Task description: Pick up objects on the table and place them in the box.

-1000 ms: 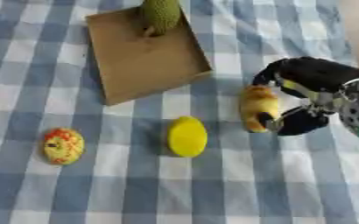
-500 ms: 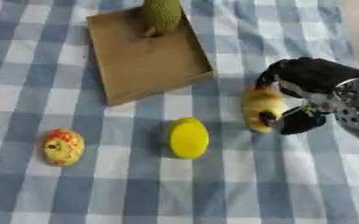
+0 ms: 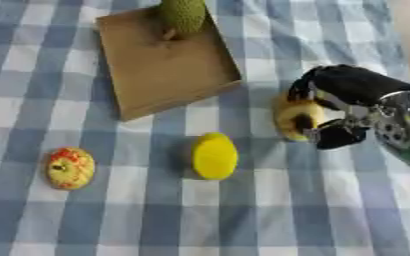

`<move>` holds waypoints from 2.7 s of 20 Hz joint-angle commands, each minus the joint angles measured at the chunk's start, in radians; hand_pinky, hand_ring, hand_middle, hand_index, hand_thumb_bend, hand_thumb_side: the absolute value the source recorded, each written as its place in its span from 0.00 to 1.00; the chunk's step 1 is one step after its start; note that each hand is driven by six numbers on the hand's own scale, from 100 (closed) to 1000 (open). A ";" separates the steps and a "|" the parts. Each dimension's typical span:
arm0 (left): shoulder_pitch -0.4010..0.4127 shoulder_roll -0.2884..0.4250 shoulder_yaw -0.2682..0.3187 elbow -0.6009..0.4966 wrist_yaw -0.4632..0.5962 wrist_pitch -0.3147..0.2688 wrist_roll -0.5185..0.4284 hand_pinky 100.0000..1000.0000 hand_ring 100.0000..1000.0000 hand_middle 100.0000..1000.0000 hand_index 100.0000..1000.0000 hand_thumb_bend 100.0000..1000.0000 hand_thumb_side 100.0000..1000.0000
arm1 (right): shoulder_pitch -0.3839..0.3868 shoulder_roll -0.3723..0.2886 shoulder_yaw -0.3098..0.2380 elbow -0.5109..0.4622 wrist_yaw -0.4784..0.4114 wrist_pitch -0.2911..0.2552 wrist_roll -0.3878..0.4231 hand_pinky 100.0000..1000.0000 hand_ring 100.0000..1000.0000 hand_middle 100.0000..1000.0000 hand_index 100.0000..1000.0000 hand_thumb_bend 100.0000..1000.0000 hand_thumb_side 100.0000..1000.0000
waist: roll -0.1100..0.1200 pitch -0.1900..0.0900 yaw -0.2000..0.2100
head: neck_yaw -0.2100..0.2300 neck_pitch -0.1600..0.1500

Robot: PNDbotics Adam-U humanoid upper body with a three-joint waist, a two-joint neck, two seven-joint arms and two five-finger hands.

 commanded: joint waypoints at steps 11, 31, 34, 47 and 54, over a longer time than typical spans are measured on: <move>0.004 0.027 0.006 -0.016 0.005 -0.002 -0.002 0.74 0.72 0.70 0.77 0.09 0.54 | -0.146 -0.003 -0.057 -0.035 -0.078 -0.055 -0.166 0.59 0.53 0.52 0.63 0.00 0.00 | -0.011 -0.058 -0.005 | 0.006 0.008; -0.015 0.042 -0.005 -0.016 0.019 0.002 -0.018 0.74 0.73 0.70 0.77 0.09 0.54 | -0.556 0.303 0.182 0.213 -0.023 -0.016 0.102 0.64 0.58 0.58 0.68 0.00 0.00 | -0.049 -0.070 0.047 | -0.007 0.022; -0.016 0.042 -0.006 -0.016 0.020 0.003 -0.020 0.74 0.73 0.70 0.77 0.09 0.54 | -0.571 0.331 0.184 0.281 0.015 -0.049 0.108 0.66 0.62 0.64 0.72 0.00 0.04 | -0.049 -0.069 0.048 | -0.007 0.024; -0.015 0.043 -0.006 -0.016 0.020 0.008 -0.026 0.74 0.73 0.70 0.77 0.09 0.54 | -0.581 0.346 0.149 0.348 0.016 -0.129 0.181 0.78 0.85 0.90 0.93 0.00 0.45 | -0.047 -0.078 0.043 | 0.000 0.029; -0.010 0.045 -0.003 -0.016 0.021 0.008 -0.024 0.74 0.73 0.70 0.77 0.10 0.54 | -0.550 0.299 0.117 0.254 -0.018 -0.112 0.165 0.75 0.81 0.85 0.89 0.00 0.39 | -0.044 -0.088 0.037 | 0.008 0.031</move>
